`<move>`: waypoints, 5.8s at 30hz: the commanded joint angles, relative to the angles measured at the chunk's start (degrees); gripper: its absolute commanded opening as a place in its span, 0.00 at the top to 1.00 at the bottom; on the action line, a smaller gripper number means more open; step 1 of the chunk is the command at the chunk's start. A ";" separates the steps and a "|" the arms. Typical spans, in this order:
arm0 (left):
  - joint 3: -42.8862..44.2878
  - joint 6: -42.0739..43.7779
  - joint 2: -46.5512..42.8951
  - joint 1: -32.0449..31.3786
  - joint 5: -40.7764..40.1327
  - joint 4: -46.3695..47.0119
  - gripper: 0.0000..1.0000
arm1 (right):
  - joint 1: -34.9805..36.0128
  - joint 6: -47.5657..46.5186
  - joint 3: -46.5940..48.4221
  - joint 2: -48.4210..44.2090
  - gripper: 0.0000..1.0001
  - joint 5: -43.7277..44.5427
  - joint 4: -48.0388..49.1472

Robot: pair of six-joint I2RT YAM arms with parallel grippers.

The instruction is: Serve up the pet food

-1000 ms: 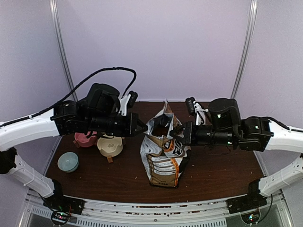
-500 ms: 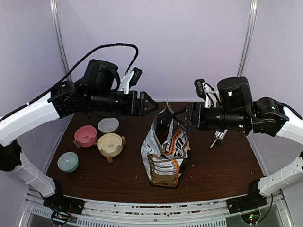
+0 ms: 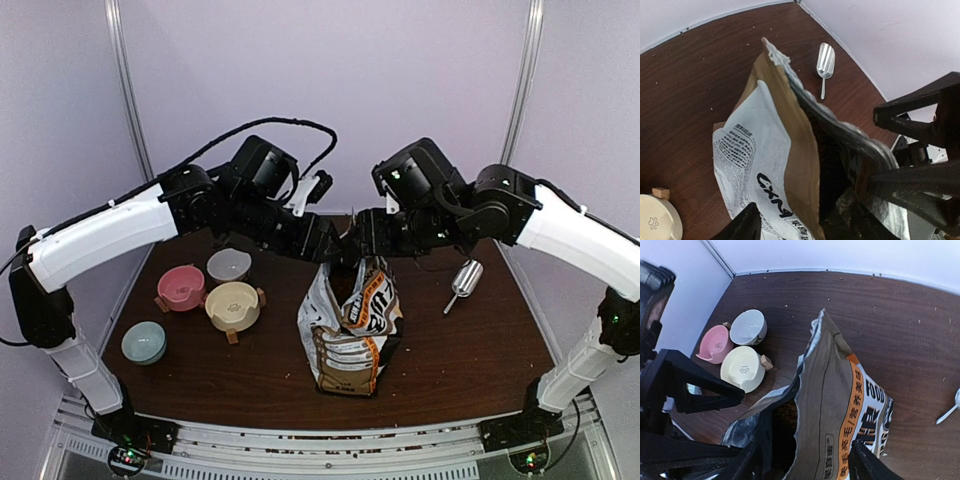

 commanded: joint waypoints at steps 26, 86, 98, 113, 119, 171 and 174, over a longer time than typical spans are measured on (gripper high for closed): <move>-4.41 -0.35 -9.38 2.19 -6.38 4.41 0.77 | -5.60 0.49 -0.75 -6.79 0.97 4.92 -9.60; -49.47 -2.48 -46.63 21.09 -6.36 21.84 0.11 | -64.15 -7.78 -44.04 4.94 0.55 -37.14 35.14; -48.67 -2.42 -44.84 21.09 -6.52 21.83 0.11 | -64.18 -6.28 -43.41 9.51 0.68 -37.07 37.52; -49.23 -1.48 -46.30 21.07 -7.18 21.28 0.11 | -64.17 -4.78 -43.24 11.05 0.90 -36.72 39.35; -50.19 -1.62 -47.08 21.04 -7.60 21.50 0.11 | -64.18 -4.63 -42.72 11.59 0.95 -36.63 39.33; -20.39 -1.82 -16.30 -16.53 -11.76 35.85 0.13 | -2.01 9.64 -20.82 -21.15 1.00 -4.93 34.88; -20.28 -2.83 -15.61 -16.53 -11.91 35.56 0.14 | -1.20 9.30 -19.76 -20.02 1.00 -4.91 34.78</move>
